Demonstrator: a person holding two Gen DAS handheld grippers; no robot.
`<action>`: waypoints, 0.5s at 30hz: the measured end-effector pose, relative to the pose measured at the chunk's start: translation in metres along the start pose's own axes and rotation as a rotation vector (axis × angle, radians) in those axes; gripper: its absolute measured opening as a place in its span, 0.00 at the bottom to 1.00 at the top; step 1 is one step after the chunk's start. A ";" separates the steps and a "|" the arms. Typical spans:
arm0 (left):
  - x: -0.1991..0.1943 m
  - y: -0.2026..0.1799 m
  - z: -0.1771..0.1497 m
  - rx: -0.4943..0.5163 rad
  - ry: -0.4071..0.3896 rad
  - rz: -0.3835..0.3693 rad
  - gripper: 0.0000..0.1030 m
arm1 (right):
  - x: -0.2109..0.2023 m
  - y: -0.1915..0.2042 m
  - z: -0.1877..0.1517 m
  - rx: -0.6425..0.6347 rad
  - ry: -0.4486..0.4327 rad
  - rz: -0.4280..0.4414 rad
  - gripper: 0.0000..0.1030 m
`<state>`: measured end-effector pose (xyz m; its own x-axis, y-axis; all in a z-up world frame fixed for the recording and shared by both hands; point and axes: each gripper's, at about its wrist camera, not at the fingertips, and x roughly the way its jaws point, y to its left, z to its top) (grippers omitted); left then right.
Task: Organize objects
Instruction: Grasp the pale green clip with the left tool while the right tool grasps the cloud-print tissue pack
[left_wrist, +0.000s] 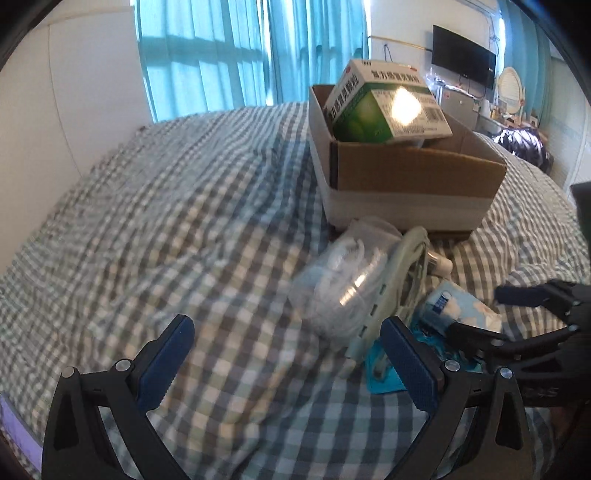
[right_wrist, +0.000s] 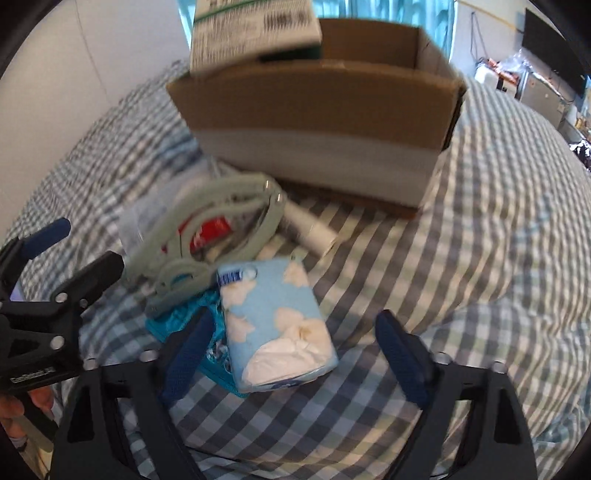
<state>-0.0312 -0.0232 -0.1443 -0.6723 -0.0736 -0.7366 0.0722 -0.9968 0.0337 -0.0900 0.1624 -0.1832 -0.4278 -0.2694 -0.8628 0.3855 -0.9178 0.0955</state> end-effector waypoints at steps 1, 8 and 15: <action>0.001 0.000 -0.001 -0.010 0.007 -0.014 1.00 | 0.001 -0.001 -0.001 0.005 0.005 0.013 0.58; -0.004 -0.008 -0.004 -0.021 -0.007 -0.053 1.00 | -0.037 -0.024 -0.014 0.123 -0.123 -0.060 0.57; 0.006 -0.033 0.000 0.039 0.000 -0.114 0.96 | -0.051 -0.038 -0.020 0.181 -0.149 -0.053 0.57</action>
<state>-0.0376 0.0092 -0.1500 -0.6744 0.0408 -0.7373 -0.0339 -0.9991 -0.0243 -0.0665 0.2172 -0.1533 -0.5646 -0.2468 -0.7876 0.2119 -0.9656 0.1507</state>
